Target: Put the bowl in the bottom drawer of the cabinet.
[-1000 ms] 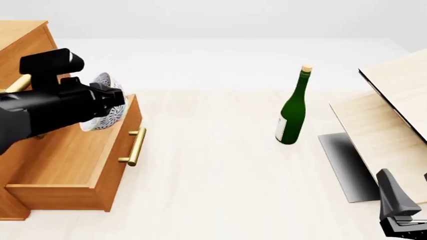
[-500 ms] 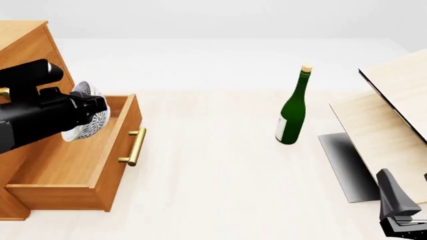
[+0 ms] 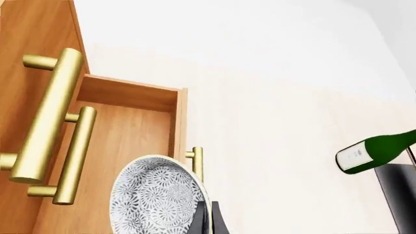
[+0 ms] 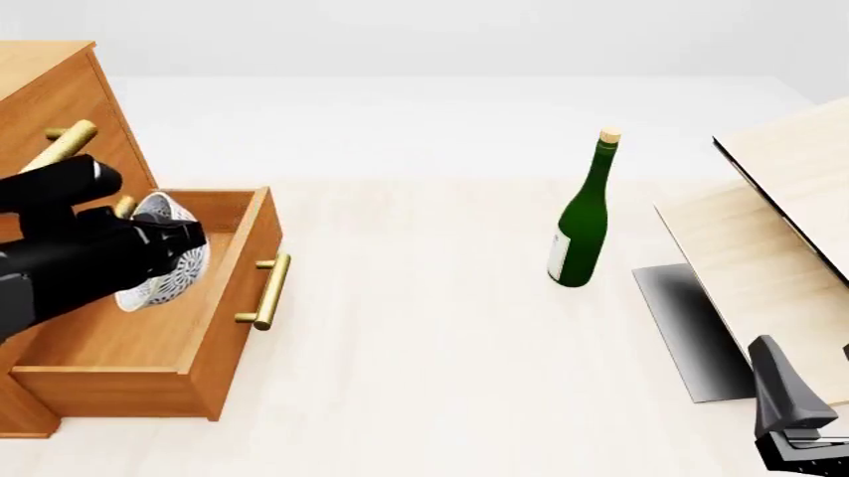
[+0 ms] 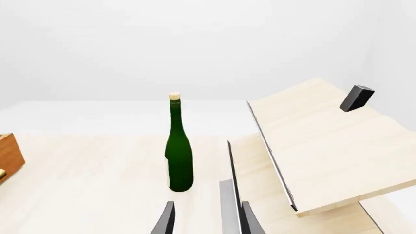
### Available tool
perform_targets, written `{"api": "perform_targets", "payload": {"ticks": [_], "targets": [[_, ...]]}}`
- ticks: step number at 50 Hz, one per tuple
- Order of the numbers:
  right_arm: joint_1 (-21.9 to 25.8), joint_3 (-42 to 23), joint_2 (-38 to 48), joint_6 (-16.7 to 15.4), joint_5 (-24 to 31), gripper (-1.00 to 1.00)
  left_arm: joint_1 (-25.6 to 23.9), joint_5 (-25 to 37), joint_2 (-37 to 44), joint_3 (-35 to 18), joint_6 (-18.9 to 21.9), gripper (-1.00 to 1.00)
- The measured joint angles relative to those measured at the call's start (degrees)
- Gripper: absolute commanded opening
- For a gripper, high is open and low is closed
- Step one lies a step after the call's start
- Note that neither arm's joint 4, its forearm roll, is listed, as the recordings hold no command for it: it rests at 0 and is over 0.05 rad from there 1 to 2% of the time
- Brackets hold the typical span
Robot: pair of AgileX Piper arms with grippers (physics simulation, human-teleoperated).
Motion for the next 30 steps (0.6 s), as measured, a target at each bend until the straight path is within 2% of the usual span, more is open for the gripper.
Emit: {"api": "perform_targets", "payload": {"ticks": [30], "targets": [[0.0, 0.0, 0.0, 0.0, 0.0, 1.0, 3.81, -4.23, 2.64, 4.23, -0.52, -1.0]]}}
